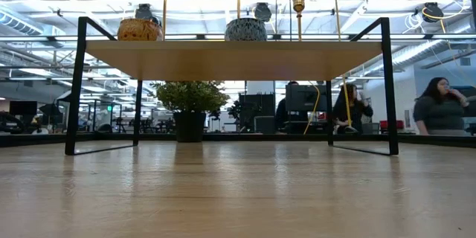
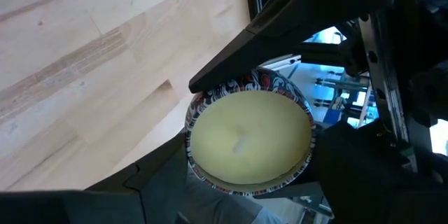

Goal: Stock candles and holders on shelf
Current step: Align the red scented candle with the other scented candles on the shelf

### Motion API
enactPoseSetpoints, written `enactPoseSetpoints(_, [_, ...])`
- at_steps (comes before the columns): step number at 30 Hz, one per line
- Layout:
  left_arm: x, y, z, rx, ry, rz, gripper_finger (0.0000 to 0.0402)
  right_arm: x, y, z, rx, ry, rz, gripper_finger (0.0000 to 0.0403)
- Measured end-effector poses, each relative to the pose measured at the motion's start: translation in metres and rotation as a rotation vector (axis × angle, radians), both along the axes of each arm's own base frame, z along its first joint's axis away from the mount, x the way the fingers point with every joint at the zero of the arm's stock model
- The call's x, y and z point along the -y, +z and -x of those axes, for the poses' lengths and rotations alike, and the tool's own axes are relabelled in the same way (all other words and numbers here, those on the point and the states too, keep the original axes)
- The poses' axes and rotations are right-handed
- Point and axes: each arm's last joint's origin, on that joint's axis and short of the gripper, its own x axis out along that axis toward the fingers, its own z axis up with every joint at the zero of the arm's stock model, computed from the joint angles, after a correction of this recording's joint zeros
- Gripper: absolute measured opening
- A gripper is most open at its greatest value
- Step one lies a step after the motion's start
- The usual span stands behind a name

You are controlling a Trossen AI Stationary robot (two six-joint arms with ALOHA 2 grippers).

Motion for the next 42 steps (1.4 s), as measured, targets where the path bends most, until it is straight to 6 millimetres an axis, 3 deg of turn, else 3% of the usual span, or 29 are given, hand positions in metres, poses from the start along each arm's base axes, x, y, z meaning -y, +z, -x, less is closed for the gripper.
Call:
enactPoseSetpoints(9, [-0.006,0.005,-0.004,0.069,-0.006,-0.026,0.0305,-0.005,0.001,0.001,-0.011,0.064,-0.058,0.0294])
enactPoseSetpoints(16, [-0.002,0.006,-0.003,0.089,-0.177,-0.001,0.0276,-0.004,0.004,0.002,-0.002,0.065,-0.072,0.0294])
enactPoseSetpoints(24, [0.004,0.023,0.019,0.083,-0.44,0.018,0.0233,-0.007,0.033,0.013,0.076,0.231,-0.266,0.0294])
enactPoseSetpoints(30, [0.031,0.05,0.053,0.119,-0.597,0.031,0.0214,0.003,0.066,0.026,0.207,0.35,-0.395,0.0294])
enactPoseSetpoints(36, [0.064,0.06,0.075,0.142,-0.575,-0.004,0.0207,0.016,0.111,0.027,0.575,0.411,-0.528,0.0294])
enactPoseSetpoints(39, [0.083,0.06,0.084,0.142,-0.537,-0.018,0.021,0.025,0.128,0.024,0.771,0.29,-0.56,0.0294])
enactPoseSetpoints(42, [0.098,0.06,0.094,0.129,-0.457,-0.035,0.0211,0.034,0.131,0.02,0.853,0.059,-0.49,0.0298])
